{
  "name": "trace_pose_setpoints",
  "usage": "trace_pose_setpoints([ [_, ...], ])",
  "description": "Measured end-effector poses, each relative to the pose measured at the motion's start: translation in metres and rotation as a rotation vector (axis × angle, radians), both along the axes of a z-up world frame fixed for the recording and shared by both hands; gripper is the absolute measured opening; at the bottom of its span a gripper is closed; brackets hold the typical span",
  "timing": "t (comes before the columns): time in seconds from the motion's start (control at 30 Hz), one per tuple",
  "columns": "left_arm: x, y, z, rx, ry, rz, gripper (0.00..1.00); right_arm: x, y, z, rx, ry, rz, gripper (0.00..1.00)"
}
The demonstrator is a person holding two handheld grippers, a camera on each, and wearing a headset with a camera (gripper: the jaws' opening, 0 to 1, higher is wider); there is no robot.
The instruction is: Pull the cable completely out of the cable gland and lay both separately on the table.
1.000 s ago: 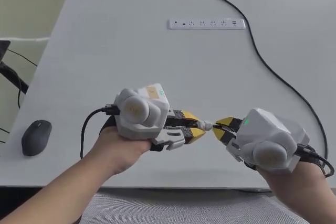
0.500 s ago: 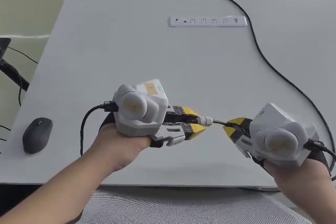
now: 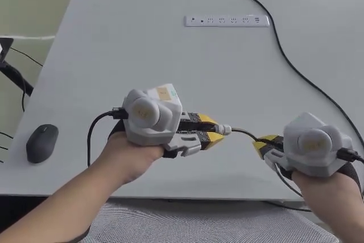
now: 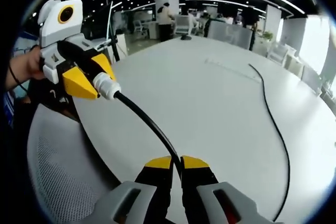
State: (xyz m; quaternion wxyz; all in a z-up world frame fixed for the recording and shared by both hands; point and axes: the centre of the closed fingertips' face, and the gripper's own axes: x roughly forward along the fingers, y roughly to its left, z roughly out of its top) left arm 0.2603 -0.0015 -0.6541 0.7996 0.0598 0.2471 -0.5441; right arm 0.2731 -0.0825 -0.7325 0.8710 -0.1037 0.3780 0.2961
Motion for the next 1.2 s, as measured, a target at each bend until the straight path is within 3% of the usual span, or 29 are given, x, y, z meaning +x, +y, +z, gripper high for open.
trace_pose_setpoints([
  [0.37,-0.002,-0.001,0.001,-0.007,-0.003,0.001,0.15,-0.006,-0.012,-0.015,0.043,0.076,-0.109,0.00],
  [0.73,-0.004,-0.004,0.002,-0.011,-0.008,-0.005,0.15,-0.009,-0.018,-0.026,0.023,0.124,-0.156,0.00],
  [1.2,-0.002,-0.001,0.001,-0.007,-0.003,-0.004,0.15,-0.012,-0.017,-0.024,0.033,0.106,-0.127,0.00],
])
